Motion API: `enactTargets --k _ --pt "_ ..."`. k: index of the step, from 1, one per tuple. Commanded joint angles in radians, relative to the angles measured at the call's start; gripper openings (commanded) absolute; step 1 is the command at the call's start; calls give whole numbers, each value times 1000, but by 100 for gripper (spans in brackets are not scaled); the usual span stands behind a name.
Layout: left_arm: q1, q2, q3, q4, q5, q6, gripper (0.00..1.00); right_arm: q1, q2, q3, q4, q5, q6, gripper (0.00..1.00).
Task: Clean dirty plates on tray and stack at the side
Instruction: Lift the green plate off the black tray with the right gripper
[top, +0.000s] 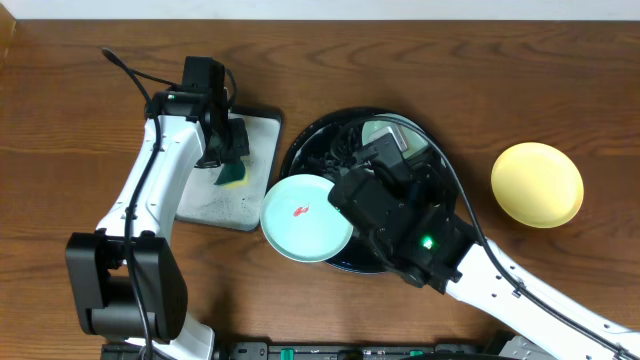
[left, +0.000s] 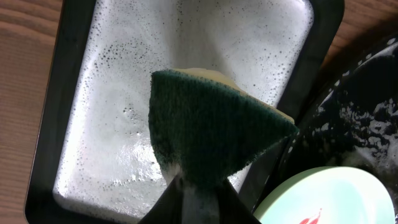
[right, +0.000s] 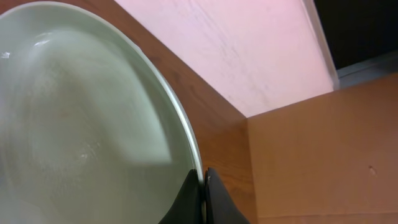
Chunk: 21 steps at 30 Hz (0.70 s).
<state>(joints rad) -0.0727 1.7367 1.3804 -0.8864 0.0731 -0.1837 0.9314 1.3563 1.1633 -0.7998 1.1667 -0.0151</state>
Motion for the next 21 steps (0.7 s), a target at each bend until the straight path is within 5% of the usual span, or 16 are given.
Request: enactTargets --k 1,21 --pt "4 -5 -2 -3 5 -5 15 21 -18 21 -1 72 -10 1" --pt "4 -5 -2 -3 6 -5 16 20 -17 21 -1 75 -91 1"
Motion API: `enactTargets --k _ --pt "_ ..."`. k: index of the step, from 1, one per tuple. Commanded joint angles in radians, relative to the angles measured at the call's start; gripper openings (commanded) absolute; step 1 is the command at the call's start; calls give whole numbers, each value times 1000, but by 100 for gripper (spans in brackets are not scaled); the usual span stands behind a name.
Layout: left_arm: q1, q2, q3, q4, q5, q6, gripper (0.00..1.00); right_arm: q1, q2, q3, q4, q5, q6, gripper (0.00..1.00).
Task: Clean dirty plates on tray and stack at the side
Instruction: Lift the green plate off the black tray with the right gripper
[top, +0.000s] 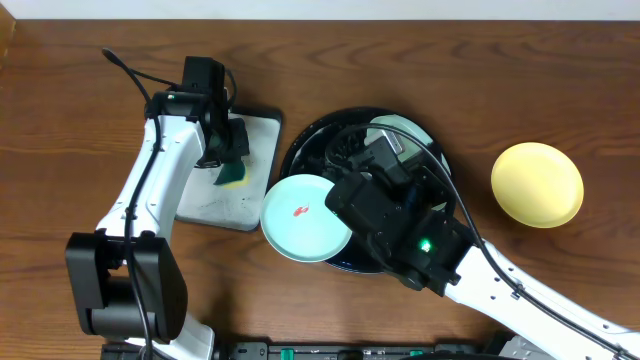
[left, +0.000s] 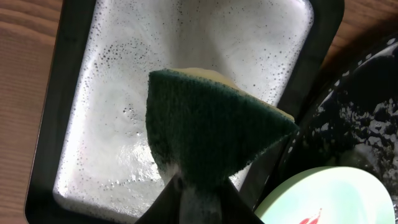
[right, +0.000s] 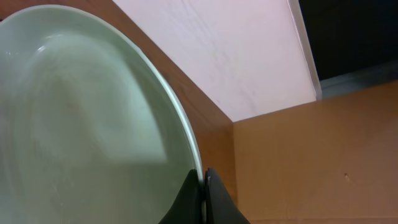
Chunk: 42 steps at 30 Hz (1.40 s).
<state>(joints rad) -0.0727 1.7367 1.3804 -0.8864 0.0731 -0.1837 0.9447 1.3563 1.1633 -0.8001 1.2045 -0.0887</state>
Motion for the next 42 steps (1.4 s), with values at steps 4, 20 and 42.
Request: enactTargets --k 4,20,42 --pt "4 -5 -2 -3 6 -5 16 7 -18 21 -1 37 -25 1" --pt "4 -5 -2 -3 6 -5 16 7 -17 21 0 37 -25 1" --pt "4 -5 -2 -3 6 -5 17 -12 -17 21 1 0 45 1"
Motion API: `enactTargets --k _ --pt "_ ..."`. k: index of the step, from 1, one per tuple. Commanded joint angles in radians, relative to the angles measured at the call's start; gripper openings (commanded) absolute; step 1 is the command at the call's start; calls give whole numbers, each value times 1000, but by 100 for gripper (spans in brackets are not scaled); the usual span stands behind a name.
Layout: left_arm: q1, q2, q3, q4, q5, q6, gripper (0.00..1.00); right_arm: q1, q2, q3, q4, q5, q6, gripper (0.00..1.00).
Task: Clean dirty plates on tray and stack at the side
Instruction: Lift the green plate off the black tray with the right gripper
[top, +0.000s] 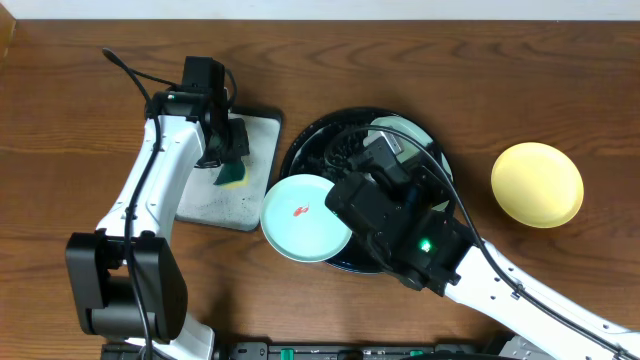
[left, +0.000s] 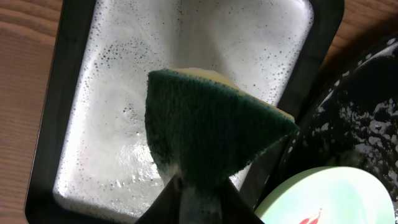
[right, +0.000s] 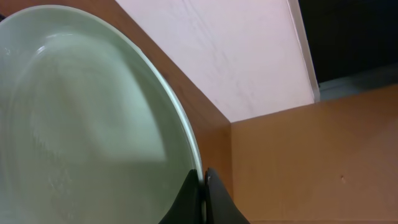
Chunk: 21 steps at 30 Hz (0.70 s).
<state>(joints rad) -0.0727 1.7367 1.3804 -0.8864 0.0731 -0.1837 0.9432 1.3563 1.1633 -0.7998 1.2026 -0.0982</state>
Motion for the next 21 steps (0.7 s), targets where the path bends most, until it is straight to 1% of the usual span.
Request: enactTargets --k 1,8,11,14,16,21 --pt "4 -5 -2 -3 6 -5 16 -23 -17 21 3 -22 56 1" --pt "4 -5 -2 -4 6 -5 16 -59 -17 21 -4 -59 57 1" --pt "4 -5 -2 -4 6 -5 16 -62 -15 20 -24 -72 106 1" --pt "4 -5 -2 -3 6 -5 16 -89 -9 19 -33 -155 112 1" --pt "4 -5 -2 -4 6 -5 16 -105 -9 19 -36 -181 142 1" --pt "4 -5 -2 -3 6 -5 16 -137 -9 19 -23 -180 149 1"
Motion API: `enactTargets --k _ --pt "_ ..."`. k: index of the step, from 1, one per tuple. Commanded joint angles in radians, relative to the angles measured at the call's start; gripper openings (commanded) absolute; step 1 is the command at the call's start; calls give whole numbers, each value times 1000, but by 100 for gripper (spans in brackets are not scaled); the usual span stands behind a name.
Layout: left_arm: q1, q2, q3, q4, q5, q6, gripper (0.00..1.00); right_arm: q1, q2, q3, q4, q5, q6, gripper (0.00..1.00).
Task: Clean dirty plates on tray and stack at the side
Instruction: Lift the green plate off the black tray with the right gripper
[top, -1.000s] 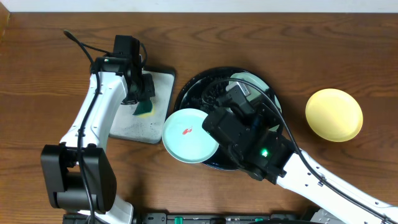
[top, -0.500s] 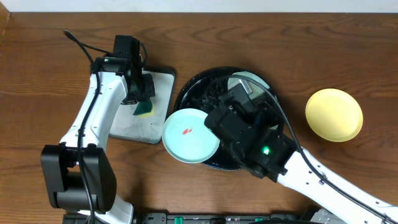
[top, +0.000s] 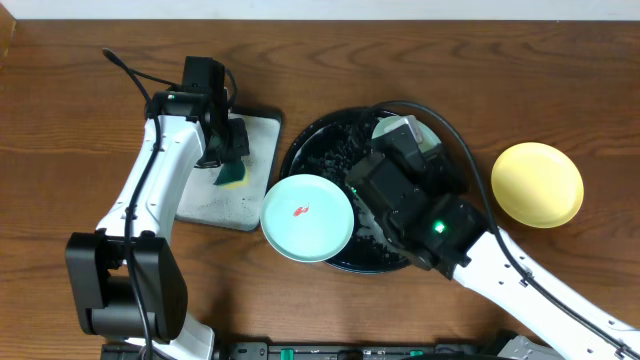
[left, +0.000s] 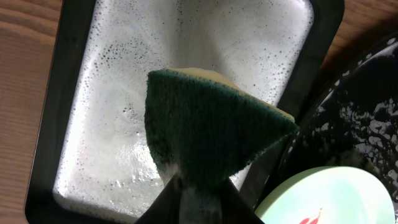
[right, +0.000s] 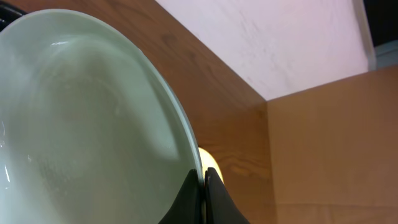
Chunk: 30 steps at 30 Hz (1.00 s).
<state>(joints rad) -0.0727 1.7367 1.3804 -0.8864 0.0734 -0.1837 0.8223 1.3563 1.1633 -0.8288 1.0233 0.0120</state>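
A pale green plate (right: 93, 124) stands tilted, my right gripper (right: 204, 184) shut on its rim; in the overhead view this pale green plate (top: 404, 133) is over the far right of the round black tray (top: 330, 150). A light blue plate (top: 307, 217) with a red smear lies on that tray's left front edge. My left gripper (left: 196, 198) is shut on a green-and-yellow sponge (left: 211, 127) above the soapy rectangular tray (left: 118, 93). A yellow plate (top: 537, 184) lies on the table to the right.
The rectangular soap tray (top: 235, 200) sits just left of the round tray, nearly touching it. The round black tray's wet surface (left: 367, 106) shows foam specks. The yellow plate (right: 211, 163) peeks out behind the right fingers. Bare wooden table surrounds everything.
My right arm has moved to the right with the pale green plate, which now shows over the round tray's far right side. The yellow plate has come into the right wrist view. The left arm is unchanged.
At every earlier moment my right gripper was shut on the pale green plate's rim over the round tray, shifting only slightly, while my left gripper held the sponge still over the soapy tray. Now the right arm and plate are farther right, nearer the yellow plate.
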Motion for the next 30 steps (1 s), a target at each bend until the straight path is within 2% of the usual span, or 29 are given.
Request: enactTargets --k 1,24,26,30 --pt "4 -5 -2 -3 5 -5 16 -17 -9 19 6 0 39 1" --pt "4 -5 -2 -3 5 -5 16 -16 -9 19 2 0 33 1" --pt "4 -5 -2 -3 5 -5 16 -18 -9 19 -4 -23 72 1" --pt "4 -5 -2 -4 5 -5 16 -80 0 18 -36 -218 210 1"
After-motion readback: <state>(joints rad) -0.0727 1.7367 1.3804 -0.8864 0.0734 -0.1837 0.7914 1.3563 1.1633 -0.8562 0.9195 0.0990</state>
